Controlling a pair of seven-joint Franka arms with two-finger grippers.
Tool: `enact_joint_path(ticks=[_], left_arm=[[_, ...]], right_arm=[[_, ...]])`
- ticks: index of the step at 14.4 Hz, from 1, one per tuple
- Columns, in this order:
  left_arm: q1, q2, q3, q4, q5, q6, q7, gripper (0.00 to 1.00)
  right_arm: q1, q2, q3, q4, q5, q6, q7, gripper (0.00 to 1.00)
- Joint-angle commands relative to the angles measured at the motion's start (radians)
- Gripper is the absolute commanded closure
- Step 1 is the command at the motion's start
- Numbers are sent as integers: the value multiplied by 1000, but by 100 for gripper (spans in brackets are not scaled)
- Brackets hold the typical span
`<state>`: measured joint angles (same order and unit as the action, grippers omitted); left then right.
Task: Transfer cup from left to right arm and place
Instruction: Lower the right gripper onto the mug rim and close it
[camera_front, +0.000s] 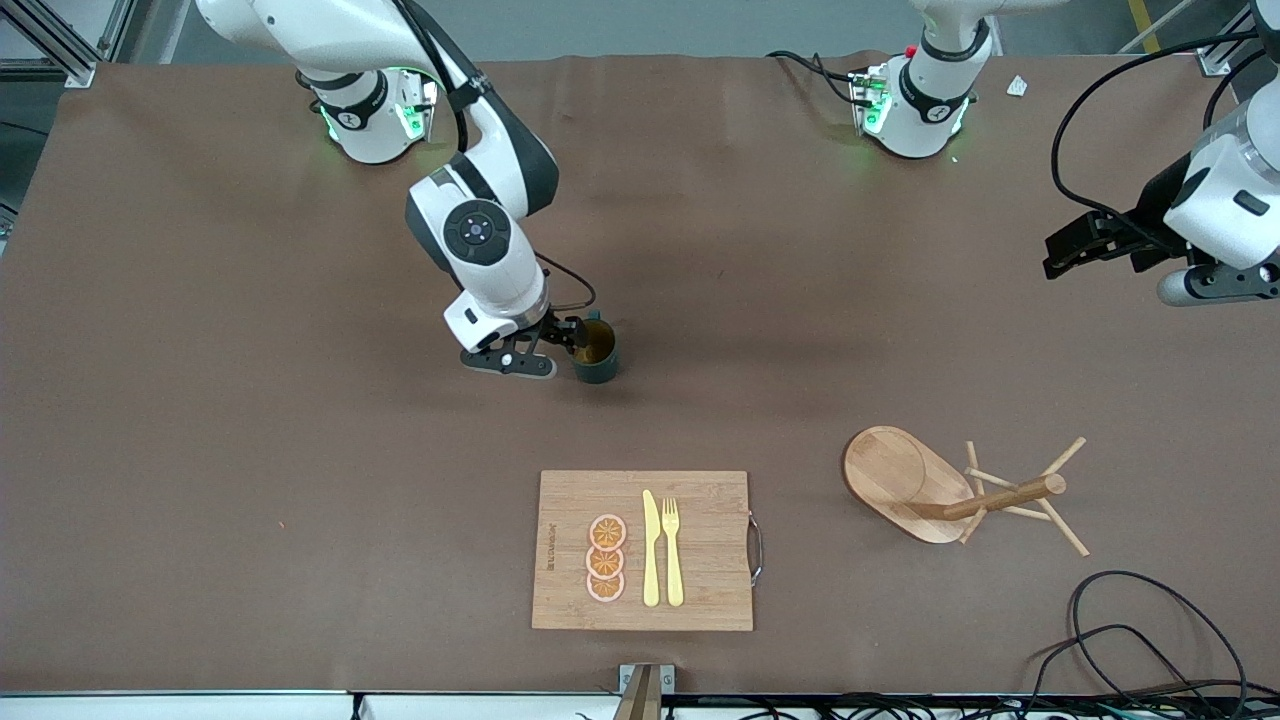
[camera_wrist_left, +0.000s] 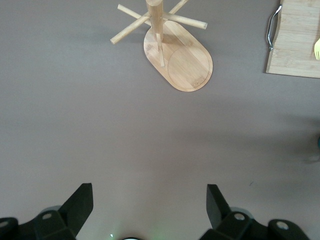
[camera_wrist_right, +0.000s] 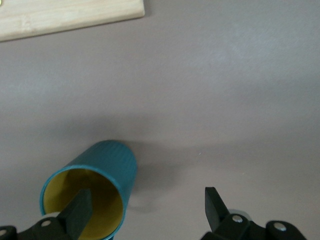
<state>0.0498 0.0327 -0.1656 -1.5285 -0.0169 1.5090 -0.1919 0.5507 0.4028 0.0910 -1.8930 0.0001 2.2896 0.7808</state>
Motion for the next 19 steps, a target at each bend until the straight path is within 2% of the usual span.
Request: enact_joint_path(ticks=[1, 8, 11, 14, 17, 19], left_arm=[[1, -42, 27, -32, -14, 17, 20, 0], [5, -59, 9, -29, -2, -21, 20, 0], [1, -57, 5, -28, 38, -21, 19, 0], [2, -56, -6, -25, 61, -21, 20, 0], [5, -53, -6, -22, 61, -19, 20, 0], [4, -51, -8, -19, 61, -19, 20, 0]], right_arm=[[32, 36, -11, 21, -14, 28, 34, 0], [51, 82, -13, 21, -14, 103, 54, 2], [58, 85, -13, 21, -14, 108, 54, 21], [57, 103, -16, 20, -15, 111, 54, 46], [57, 108, -16, 14, -26, 129, 54, 56], [57, 109, -16, 14, -28, 129, 54, 69]])
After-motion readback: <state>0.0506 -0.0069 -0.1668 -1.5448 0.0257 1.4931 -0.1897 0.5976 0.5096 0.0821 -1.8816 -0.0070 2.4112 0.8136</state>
